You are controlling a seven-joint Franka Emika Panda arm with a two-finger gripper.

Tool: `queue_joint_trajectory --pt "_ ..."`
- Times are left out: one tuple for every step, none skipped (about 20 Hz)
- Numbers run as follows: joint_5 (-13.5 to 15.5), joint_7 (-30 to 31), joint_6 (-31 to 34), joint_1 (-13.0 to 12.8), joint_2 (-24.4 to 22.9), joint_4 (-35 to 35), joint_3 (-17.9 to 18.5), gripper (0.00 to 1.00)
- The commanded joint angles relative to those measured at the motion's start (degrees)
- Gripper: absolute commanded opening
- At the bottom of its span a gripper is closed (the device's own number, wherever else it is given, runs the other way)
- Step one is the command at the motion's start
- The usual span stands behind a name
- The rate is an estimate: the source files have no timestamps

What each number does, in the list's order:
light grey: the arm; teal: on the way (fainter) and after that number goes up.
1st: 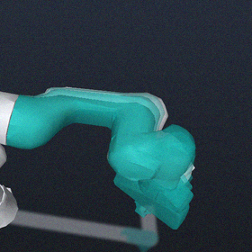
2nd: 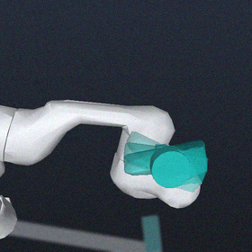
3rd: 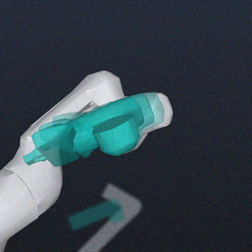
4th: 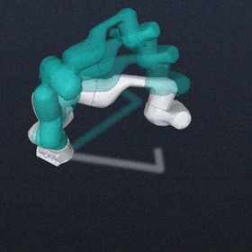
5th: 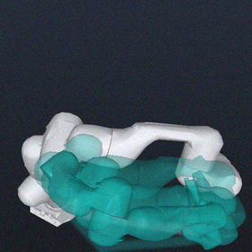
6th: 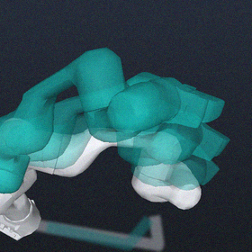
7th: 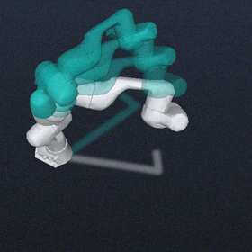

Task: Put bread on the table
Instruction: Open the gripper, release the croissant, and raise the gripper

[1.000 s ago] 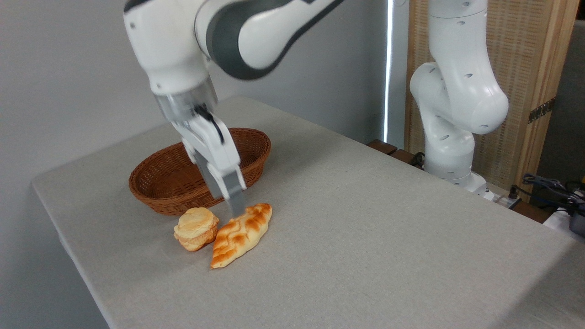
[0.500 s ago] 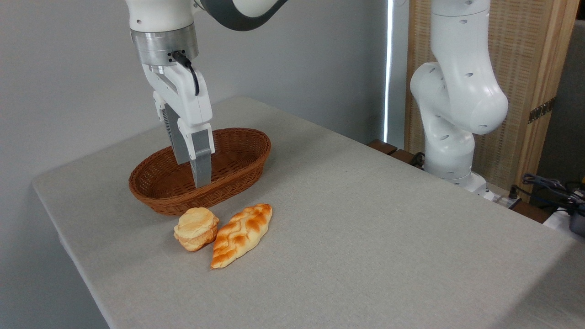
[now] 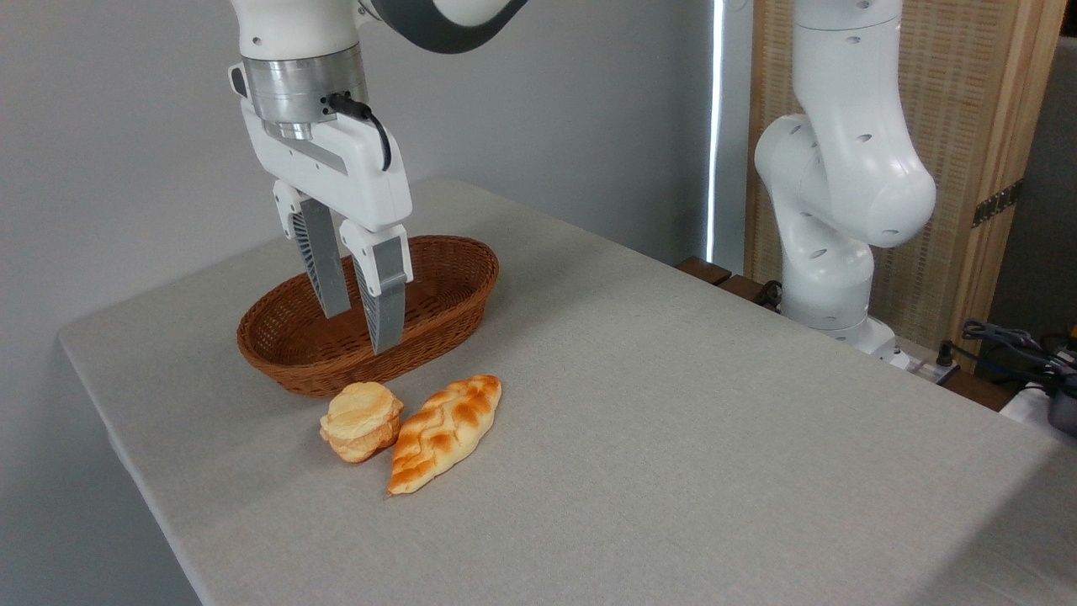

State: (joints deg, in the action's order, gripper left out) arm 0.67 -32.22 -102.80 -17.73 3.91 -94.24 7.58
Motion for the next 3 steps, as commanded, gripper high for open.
queue_joint_trajectory --pt "-1.4 1.6 -0.3 -0.2 -0.7 0.3 0.4 1.0" --pt "-1.3 1.6 -0.3 -0.1 -0.8 0.3 0.5 1.0" --pt "-1.2 1.6 -0.3 -0.1 -0.8 0.3 0.4 1.0"
